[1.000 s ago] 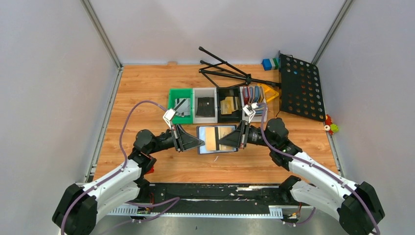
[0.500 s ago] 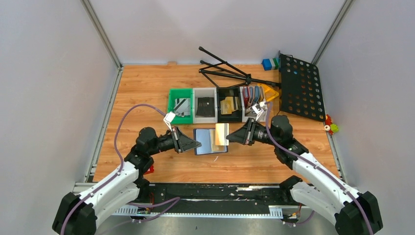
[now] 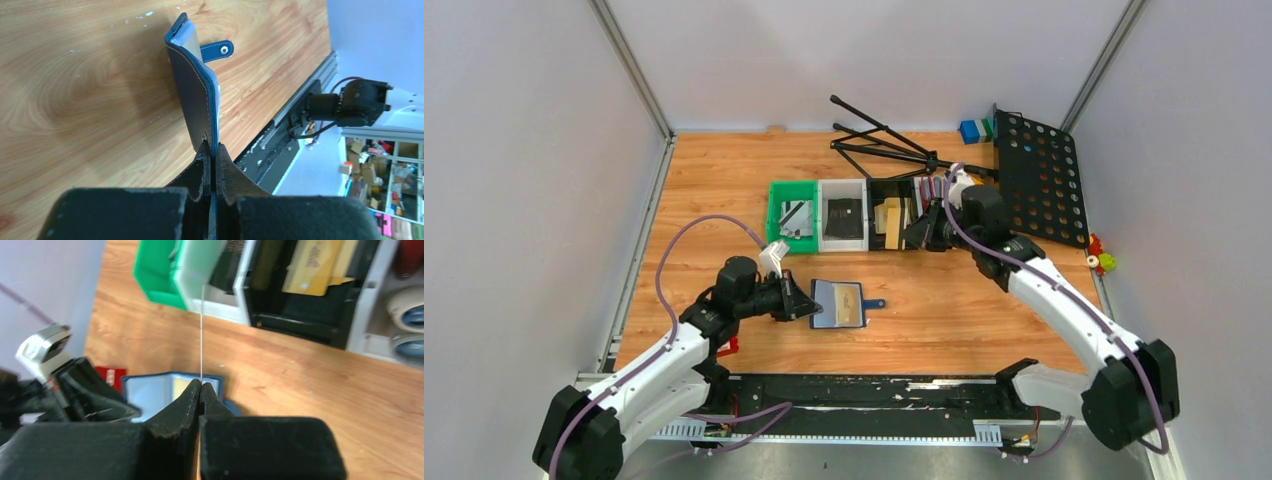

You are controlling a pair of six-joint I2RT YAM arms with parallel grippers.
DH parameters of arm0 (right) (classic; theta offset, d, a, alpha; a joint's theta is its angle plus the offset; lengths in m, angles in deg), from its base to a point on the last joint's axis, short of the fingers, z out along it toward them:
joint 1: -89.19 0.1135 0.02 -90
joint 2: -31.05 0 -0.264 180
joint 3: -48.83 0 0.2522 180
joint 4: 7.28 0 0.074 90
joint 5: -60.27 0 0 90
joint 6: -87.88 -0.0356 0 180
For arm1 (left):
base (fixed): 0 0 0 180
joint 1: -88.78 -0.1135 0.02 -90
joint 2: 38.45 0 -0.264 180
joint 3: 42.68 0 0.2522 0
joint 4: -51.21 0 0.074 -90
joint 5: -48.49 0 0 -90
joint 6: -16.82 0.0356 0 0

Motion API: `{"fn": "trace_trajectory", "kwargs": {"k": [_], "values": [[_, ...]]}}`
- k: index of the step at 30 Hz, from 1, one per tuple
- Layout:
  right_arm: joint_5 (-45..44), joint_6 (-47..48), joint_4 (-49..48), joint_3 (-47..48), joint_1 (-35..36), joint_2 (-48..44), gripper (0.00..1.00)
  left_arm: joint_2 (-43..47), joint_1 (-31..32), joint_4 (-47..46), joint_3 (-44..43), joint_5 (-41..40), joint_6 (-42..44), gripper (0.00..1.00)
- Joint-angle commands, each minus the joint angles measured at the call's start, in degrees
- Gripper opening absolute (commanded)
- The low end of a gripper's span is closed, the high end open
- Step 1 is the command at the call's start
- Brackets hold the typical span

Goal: Take the credit cards out of the card holder
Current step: Place the credit card in the storage box.

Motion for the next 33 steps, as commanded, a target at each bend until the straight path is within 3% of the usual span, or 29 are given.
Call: {"fn": "trace_trajectory", "kwargs": {"k": [1, 19, 25, 30, 33], "values": [[-9.72, 7.57, 4.01, 6.66, -0.20, 6.79, 0.00, -0.50, -0.25, 1.69, -2.68, -1.65, 5.73, 0.00], [-14.40, 13.39, 8.57, 30.68, -0.38, 38.60, 0.00, -0.81, -0.25, 5.85, -3.03, -4.90, 9.67, 0.00], [-5.94, 12.49, 9.38, 36.34, -2.20, 46.03, 0.00, -0.54, -0.25, 6.48, -3.07, -5.27, 9.95, 0.00], [-10.48, 13.07, 12.69, 38.04, -2.35, 46.20, 0.24, -0.69, -0.25, 7.52, -3.29, -5.69, 10.47, 0.00], [-10.64, 13.81, 12.38, 36.38, -2.40, 43.17, 0.30, -0.68, -0.24, 7.47, -3.32, -5.82, 10.59, 0.00]]}}
